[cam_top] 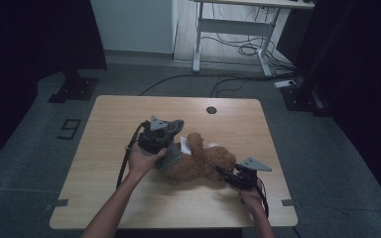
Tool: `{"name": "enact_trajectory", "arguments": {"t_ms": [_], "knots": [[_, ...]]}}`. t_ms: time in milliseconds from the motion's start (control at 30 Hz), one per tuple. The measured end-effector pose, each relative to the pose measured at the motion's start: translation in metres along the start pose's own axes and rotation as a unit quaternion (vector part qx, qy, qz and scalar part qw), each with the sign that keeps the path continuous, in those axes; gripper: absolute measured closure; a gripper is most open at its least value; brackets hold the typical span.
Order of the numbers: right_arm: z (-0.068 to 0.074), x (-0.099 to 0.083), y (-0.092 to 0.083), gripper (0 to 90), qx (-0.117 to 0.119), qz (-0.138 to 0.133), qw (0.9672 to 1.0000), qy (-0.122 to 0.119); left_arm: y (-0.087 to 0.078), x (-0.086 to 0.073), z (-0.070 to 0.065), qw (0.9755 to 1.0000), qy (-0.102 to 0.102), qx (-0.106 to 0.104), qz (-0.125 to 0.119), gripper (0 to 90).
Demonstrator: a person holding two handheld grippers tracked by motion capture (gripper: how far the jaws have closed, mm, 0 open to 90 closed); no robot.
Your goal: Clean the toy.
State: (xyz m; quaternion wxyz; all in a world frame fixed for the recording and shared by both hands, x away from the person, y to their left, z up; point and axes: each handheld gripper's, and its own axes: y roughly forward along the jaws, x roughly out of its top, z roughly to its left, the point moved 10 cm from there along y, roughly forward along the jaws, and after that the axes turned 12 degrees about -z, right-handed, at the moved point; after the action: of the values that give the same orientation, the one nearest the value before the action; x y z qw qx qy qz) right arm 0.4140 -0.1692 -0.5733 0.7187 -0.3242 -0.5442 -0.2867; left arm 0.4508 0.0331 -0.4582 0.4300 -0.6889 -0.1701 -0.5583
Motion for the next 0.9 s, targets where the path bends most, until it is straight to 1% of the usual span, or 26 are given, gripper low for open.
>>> {"name": "enact_trajectory", "arguments": {"t_ms": [67, 133, 167, 200, 233, 300, 400, 533, 633, 700, 767, 833, 900], "knots": [[0.0, 0.0, 0.0, 47.4, 0.0, 0.0, 1.0, 0.0, 0.01, 0.001, -0.012, 0.9999, 0.006, -0.01, 0.007, 79.0], [0.0, 0.0, 0.0, 46.9, 0.001, 0.0, 1.0, 0.0, 0.022, -0.004, -0.018, 0.9995, 0.004, -0.017, 0.025, 78.9], [0.0, 0.0, -0.001, 46.6, 0.001, 0.0, 1.0, 0.0, 0.027, -0.008, -0.018, 0.9993, 0.001, -0.018, 0.034, 78.9], [0.0, 0.0, -0.001, 46.3, 0.002, 0.0, 1.0, -0.001, 0.031, -0.013, -0.018, 0.999, -0.007, -0.02, 0.04, 78.9], [-0.001, 0.0, -0.001, 45.9, 0.002, 0.0, 1.0, -0.001, 0.034, -0.018, -0.018, 0.9986, -0.015, -0.025, 0.044, 78.9], [-0.001, 0.001, -0.002, 44.4, 0.005, 0.001, 1.0, 0.0, 0.036, -0.027, -0.018, 0.998, -0.02, -0.03, 0.051, 79.0], [-0.001, 0.002, -0.002, 38.9, 0.005, 0.0, 1.0, 0.0, 0.032, -0.034, -0.018, 0.9978, -0.029, -0.037, 0.047, 79.0], [0.002, 0.008, -0.005, 25.8, -0.006, 0.01, 0.9999, -0.01, 0.025, -0.039, -0.022, 0.9981, -0.019, -0.041, 0.041, 79.1], [0.003, 0.012, -0.006, 18.4, -0.01, 0.015, 0.9998, 0.0, 0.019, -0.044, -0.026, 0.9983, -0.013, -0.044, 0.035, 79.2], [0.004, 0.017, -0.009, 15.6, -0.005, 0.011, 0.9999, 0.01, 0.015, -0.048, -0.027, 0.9983, -0.015, -0.048, 0.031, 79.3], [0.004, 0.025, -0.012, 14.2, -0.002, -0.001, 0.9997, 0.024, 0.011, -0.051, -0.029, 0.9982, -0.018, -0.051, 0.025, 79.3], [0.003, 0.034, -0.014, 13.5, -0.002, -0.011, 0.9996, 0.027, 0.007, -0.054, -0.033, 0.9981, -0.015, -0.057, 0.02, 79.3], [0.004, 0.042, -0.016, 13.1, -0.002, -0.018, 0.9995, 0.025, 0.002, -0.056, -0.04, 0.9977, -0.01, -0.065, 0.016, 79.3]]}}
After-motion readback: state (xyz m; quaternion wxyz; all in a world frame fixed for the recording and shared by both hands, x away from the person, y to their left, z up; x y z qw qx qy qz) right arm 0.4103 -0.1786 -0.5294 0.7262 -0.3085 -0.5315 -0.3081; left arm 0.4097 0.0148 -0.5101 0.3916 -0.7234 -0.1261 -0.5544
